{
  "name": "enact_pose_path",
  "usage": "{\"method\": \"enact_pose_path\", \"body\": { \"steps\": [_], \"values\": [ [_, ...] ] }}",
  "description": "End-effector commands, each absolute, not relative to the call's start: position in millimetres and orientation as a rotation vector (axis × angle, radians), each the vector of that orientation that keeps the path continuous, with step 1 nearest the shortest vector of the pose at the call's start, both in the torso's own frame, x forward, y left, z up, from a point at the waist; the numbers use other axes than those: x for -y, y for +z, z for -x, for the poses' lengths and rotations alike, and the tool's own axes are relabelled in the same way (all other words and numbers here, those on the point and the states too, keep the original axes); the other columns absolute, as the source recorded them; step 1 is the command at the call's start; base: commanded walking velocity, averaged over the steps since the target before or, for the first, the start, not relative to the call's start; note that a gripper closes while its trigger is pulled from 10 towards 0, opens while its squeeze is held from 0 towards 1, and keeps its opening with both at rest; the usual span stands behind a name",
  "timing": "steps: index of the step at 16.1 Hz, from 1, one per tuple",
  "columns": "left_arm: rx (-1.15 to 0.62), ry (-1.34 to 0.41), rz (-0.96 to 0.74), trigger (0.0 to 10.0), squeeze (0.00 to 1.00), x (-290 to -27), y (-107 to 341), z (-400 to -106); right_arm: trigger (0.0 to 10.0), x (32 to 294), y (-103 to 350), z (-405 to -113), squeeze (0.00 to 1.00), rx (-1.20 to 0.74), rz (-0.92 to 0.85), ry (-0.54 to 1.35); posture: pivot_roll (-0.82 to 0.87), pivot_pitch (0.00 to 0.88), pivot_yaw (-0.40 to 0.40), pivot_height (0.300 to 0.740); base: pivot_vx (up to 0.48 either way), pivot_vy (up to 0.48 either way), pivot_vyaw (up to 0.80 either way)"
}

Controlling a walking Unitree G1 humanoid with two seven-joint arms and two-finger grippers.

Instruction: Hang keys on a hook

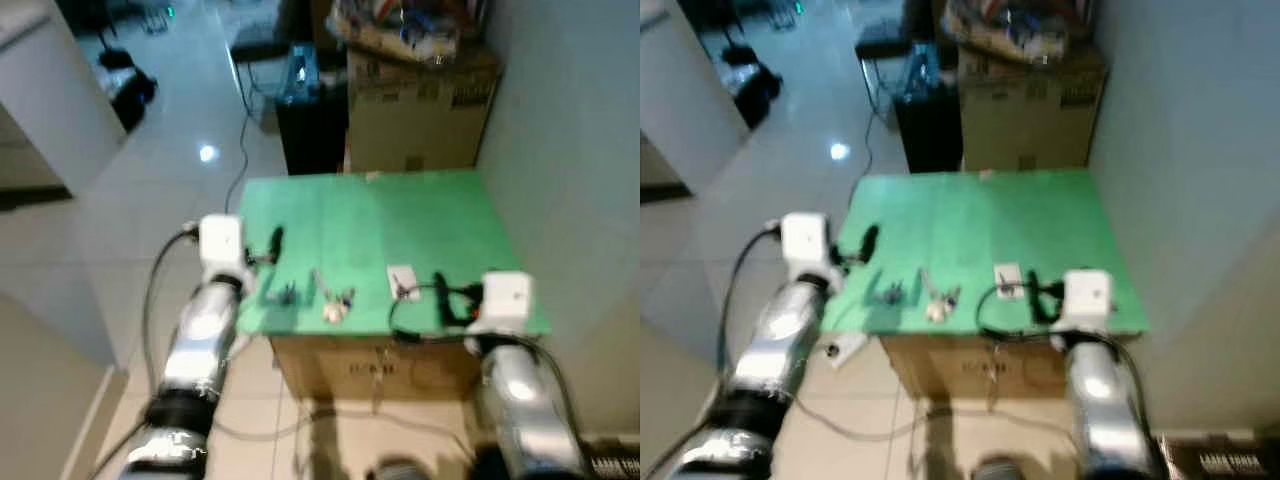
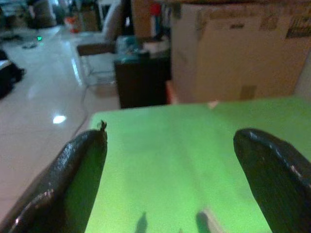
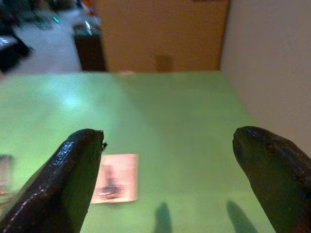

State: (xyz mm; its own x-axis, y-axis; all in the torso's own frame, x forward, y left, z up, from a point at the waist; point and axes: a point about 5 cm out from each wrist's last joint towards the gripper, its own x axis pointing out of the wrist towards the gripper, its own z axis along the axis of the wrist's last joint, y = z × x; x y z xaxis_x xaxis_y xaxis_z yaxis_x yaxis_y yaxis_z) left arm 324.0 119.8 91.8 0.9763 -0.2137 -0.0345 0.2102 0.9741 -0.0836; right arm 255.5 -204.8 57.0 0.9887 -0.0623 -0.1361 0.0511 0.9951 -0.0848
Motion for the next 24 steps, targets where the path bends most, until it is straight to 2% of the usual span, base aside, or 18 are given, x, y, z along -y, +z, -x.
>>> {"method": "enact_pose_path", "body": {
  "steps": [1, 3, 6, 8, 9, 10, 12, 14, 15, 18, 21, 24],
  "values": [
    [-0.056, -0.206, 0.053, 10.0, 0.0, -128.9, 89.5, -323.8, 10.0, 197.1, 63.5, -260.3, 0.0, -0.111, 0.069, -0.038, -0.2, 0.0, 0.118, 0.74, 0.439, 0.0, 0.0],
    [-0.079, -0.206, 0.035, 10.0, 0.0, -127.2, 86.0, -324.6, 10.0, 197.5, 63.5, -259.7, 0.0, -0.111, 0.071, -0.039, -0.2, 0.0, 0.12, 0.74, 0.439, 0.0, 0.0],
    [-0.211, -0.311, -0.015, 10.0, 0.0, -114.7, 69.2, -328.5, 10.0, 196.3, 60.6, -254.7, 0.0, -0.124, 0.071, -0.043, -0.21, 0.003, 0.133, 0.74, 0.0, 0.0, 0.0],
    [-0.276, -0.477, 0.0, 10.0, 0.0, -84.9, 59.0, -322.4, 10.0, 196.2, 55.6, -246.1, 0.0, -0.145, 0.067, -0.054, -0.22, 0.033, 0.147, 0.74, 0.0, 0.0, 0.0],
    [-0.306, -0.605, -0.007, 10.0, 0.0, -58.1, 52.6, -315.5, 10.0, 194.8, 52.0, -237.6, 0.0, -0.165, 0.065, -0.054, -0.23, 0.068, 0.164, 0.74, 0.0, 0.0, 0.0],
    [-0.328, -0.634, 0.006, 10.0, 0.0, -52.4, 49.0, -313.6, 10.0, 192.9, 50.1, -232.5, 0.0, -0.176, 0.062, -0.05, -0.23, 0.088, 0.177, 0.74, 0.0, 0.0, 0.0],
    [-0.348, -0.623, -0.03, 10.0, 0.0, -52.9, 44.1, -315.0, 10.0, 188.7, 45.3, -223.1, 0.0, -0.196, 0.066, -0.036, -0.25, 0.108, 0.2, 0.74, 0.0, 0.0, 0.0],
    [-0.383, -0.604, -0.102, 10.0, 0.0, -54.1, 41.0, -320.2, 10.0, 187.3, 41.6, -206.4, 0.0, -0.217, 0.102, -0.035, -0.32, 0.135, 0.266, 0.74, 0.0, 0.0, 0.0],
    [-0.387, -0.591, -0.118, 10.0, 0.0, -55.4, 41.5, -321.9, 10.0, 187.5, 41.7, -203.8, 0.0, -0.217, 0.109, -0.042, -0.32, 0.135, 0.266, 0.74, 0.0, 0.0, 0.0],
    [-0.413, -0.492, -0.056, 10.0, 0.0, -63.2, 50.4, -335.8, 10.0, 191.7, 38.9, -183.8, 0.0, -0.253, 0.175, -0.061, -0.4, 0.162, 0.294, 0.74, 0.0, 0.0, 0.0],
    [-0.436, -0.345, 0.053, 10.0, 0.0, -76.3, 52.6, -342.8, 10.0, 193.8, 46.3, -187.6, 0.0, -0.255, 0.275, 0.01, -0.44, 0.182, 0.242, 0.74, 0.0, 0.0, 0.0],
    [-0.466, -0.251, 0.151, 10.0, 0.0, -81.6, 39.9, -334.6, 10.0, 199.4, 58.9, -197.7, 0.0, -0.248, 0.31, 0.108, -0.42, 0.174, 0.141, 0.74, 0.0, 0.0, 0.0]
  ]
}}
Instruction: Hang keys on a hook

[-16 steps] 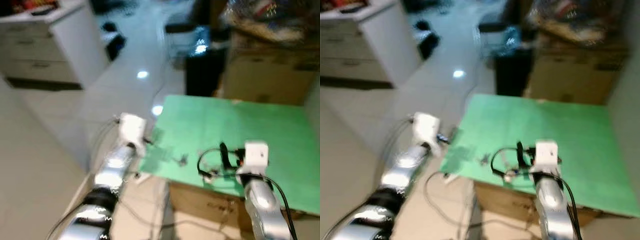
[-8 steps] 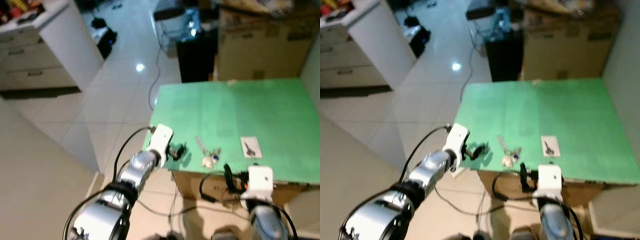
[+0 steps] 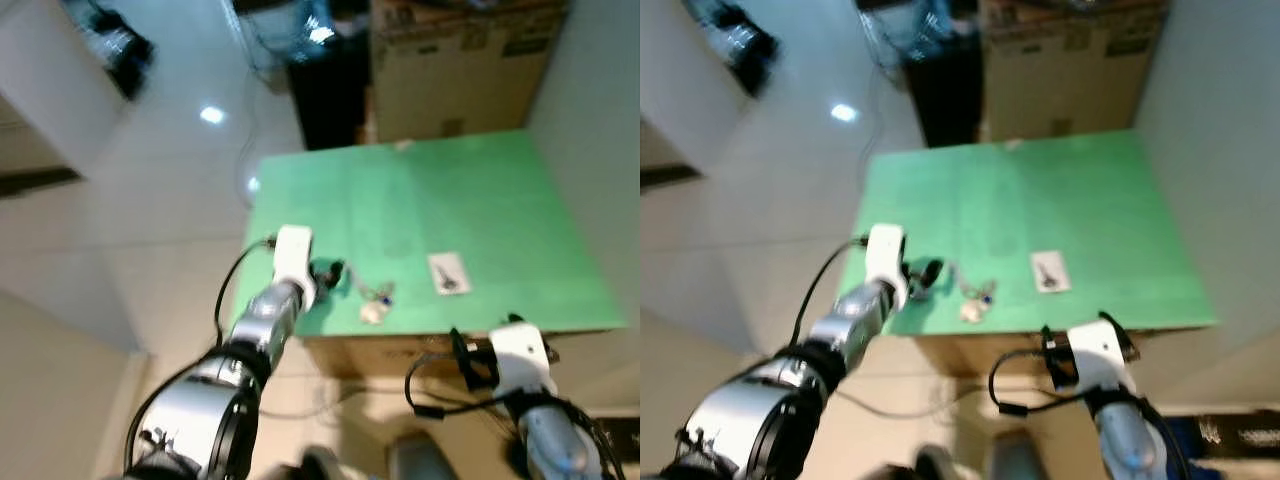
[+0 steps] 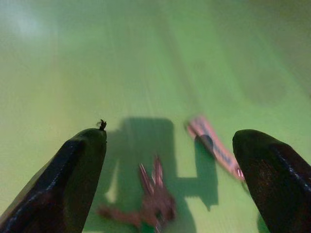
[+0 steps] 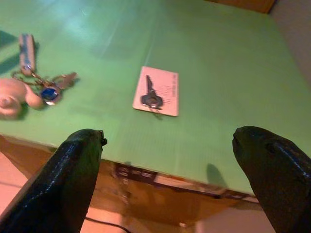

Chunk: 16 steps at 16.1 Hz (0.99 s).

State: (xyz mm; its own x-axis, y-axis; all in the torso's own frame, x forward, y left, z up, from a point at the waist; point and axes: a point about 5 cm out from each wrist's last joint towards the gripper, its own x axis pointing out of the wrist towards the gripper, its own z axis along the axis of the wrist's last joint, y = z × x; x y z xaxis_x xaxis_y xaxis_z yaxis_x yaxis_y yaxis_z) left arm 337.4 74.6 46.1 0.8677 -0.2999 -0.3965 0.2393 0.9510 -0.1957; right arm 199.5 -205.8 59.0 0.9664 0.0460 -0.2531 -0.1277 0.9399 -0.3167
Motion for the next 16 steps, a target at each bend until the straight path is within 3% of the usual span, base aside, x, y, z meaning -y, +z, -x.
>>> {"method": "enact_pose_path", "body": {
  "steps": [1, 6, 16],
  "values": [
    [-0.462, -0.233, 0.175, 10.0, 0.0, -81.1, 35.3, -330.2, 10.0, 200.6, 61.5, -204.6, 0.0, -0.251, 0.315, 0.144, -0.39, 0.166, 0.091, 0.74, 0.0, 0.0, 0.0],
    [-0.428, -0.213, 0.185, 10.0, 0.0, -76.2, 22.0, -314.2, 10.0, 190.5, 67.3, -226.4, 0.0, -0.249, 0.327, 0.264, -0.32, 0.148, 0.014, 0.74, 0.0, 0.0, 0.0],
    [-0.419, -0.263, 0.118, 10.0, 0.0, -69.3, 24.3, -314.9, 10.0, 180.5, 63.0, -240.1, 0.0, -0.244, 0.296, 0.282, -0.31, 0.11, 0.039, 0.74, 0.0, 0.0, 0.0]
  ]
}}
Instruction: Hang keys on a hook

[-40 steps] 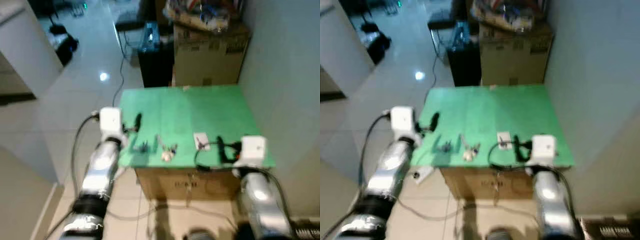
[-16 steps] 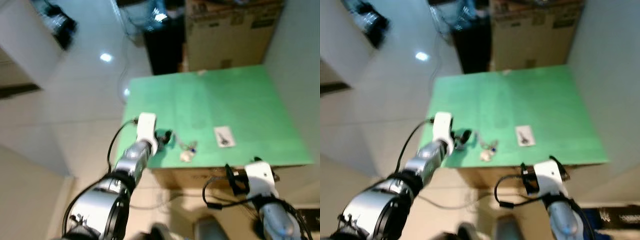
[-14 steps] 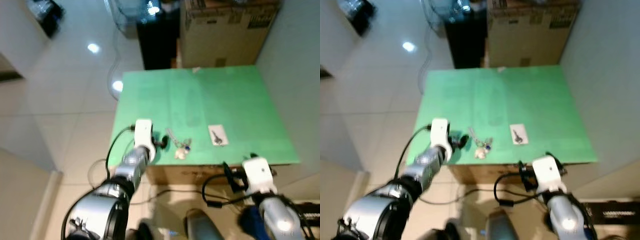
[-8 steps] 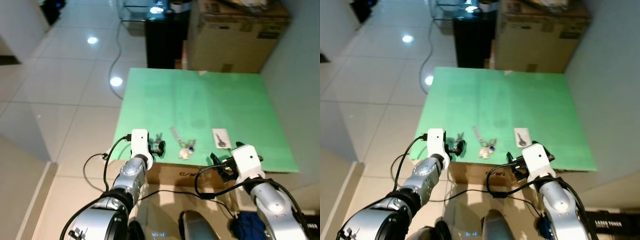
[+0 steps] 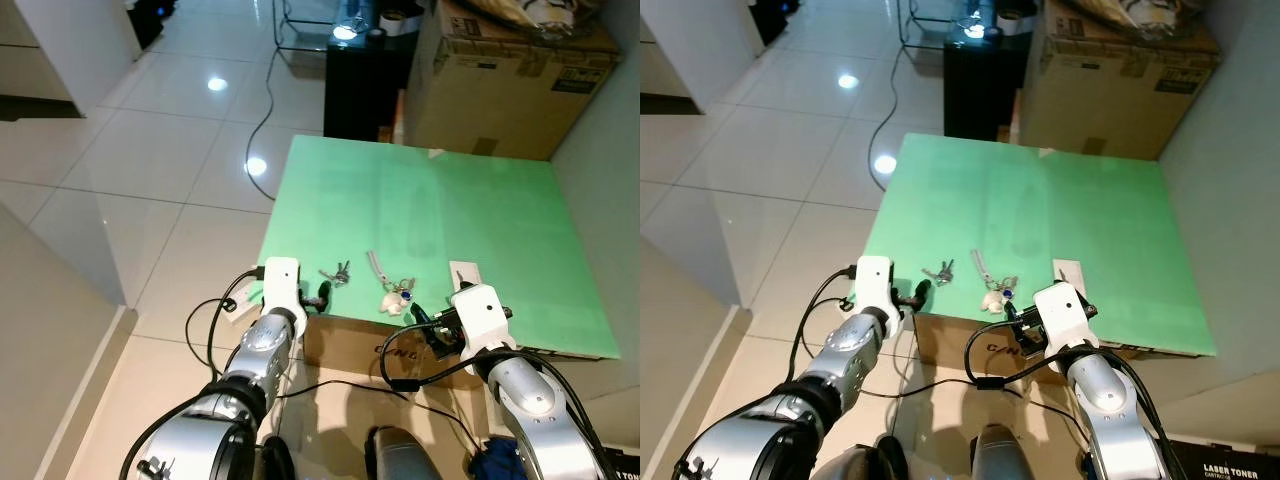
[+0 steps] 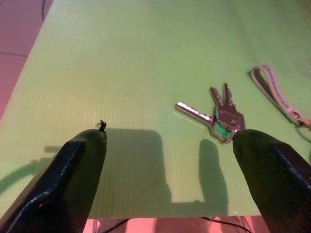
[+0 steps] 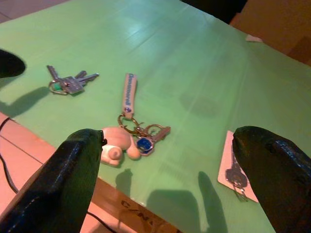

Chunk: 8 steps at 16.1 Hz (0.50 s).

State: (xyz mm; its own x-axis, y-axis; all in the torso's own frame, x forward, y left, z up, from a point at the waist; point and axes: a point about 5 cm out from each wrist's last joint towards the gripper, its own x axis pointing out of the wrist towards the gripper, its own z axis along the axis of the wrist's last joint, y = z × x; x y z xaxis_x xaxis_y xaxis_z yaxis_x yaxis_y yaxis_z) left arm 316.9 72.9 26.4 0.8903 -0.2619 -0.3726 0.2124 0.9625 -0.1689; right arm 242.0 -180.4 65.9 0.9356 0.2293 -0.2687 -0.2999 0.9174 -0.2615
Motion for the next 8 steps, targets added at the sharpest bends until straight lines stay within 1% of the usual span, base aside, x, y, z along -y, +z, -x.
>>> {"method": "enact_pose_path", "body": {
  "steps": [1, 3, 5, 8],
  "values": [
    [-0.422, -0.27, 0.119, 10.0, 0.0, -66.4, 25.9, -316.1, 10.0, 181.5, 63.1, -239.6, 0.0, -0.245, 0.299, 0.282, -0.32, 0.114, 0.043, 0.74, 0.0, 0.0, 0.0],
    [-0.409, -0.321, 0.098, 10.0, 0.0, -56.5, 29.9, -316.9, 10.0, 183.9, 62.7, -238.4, 0.0, -0.248, 0.301, 0.265, -0.34, 0.122, 0.059, 0.74, 0.0, 0.0, 0.0],
    [-0.392, -0.331, 0.086, 10.0, 0.0, -55.1, 32.1, -317.8, 10.0, 185.3, 61.8, -236.8, 0.0, -0.257, 0.285, 0.241, -0.34, 0.123, 0.063, 0.74, 0.0, 0.0, -0.68],
    [-0.386, -0.311, 0.078, 10.0, 0.0, -62.7, 32.5, -319.9, 10.0, 184.1, 59.4, -234.5, 0.0, -0.264, 0.281, 0.238, -0.34, 0.126, 0.071, 0.74, 0.0, 0.0, -0.71]
  ]
}}
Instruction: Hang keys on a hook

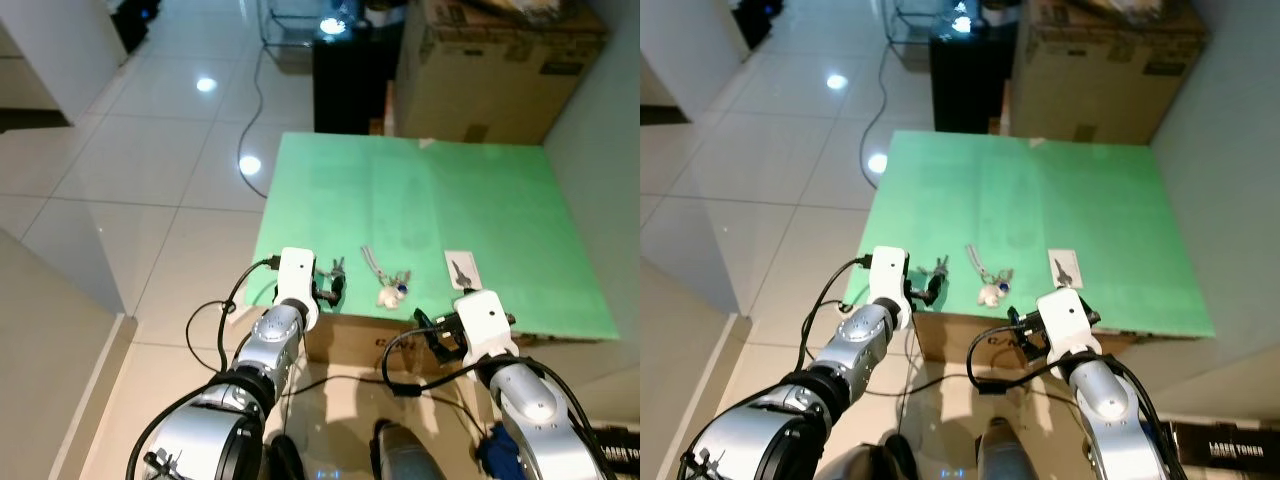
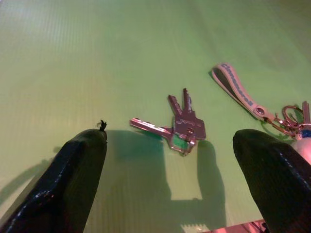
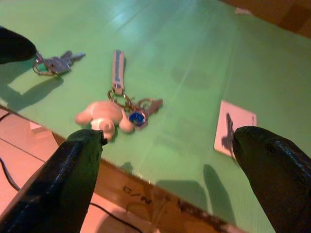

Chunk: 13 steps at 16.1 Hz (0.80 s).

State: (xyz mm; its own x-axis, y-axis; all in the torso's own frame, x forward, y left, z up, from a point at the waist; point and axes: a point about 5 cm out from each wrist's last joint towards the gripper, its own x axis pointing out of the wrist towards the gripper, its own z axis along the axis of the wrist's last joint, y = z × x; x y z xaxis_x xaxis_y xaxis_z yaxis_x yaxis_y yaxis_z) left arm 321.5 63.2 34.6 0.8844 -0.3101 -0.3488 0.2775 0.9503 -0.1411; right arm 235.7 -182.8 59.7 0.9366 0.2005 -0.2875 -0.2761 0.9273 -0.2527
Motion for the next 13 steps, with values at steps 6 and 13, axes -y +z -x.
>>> {"method": "enact_pose_path", "body": {
  "steps": [6, 13],
  "values": [
    [-0.36, -0.306, 0.012, 10.0, 0.0, -67.1, 40.2, -327.7, 10.0, 180.1, 58.7, -232.4, 0.0, -0.251, 0.282, 0.233, -0.33, 0.141, 0.086, 0.74, 0.0, 0.0, -0.31],
    [-0.415, -0.329, -0.007, 10.0, 0.0, -55.4, 44.7, -331.9, 10.0, 171.7, 62.7, -215.9, 0.0, -0.243, 0.256, 0.24, -0.37, 0.2, 0.112, 0.74, 0.0, 0.0, 0.0]
  ]
}}
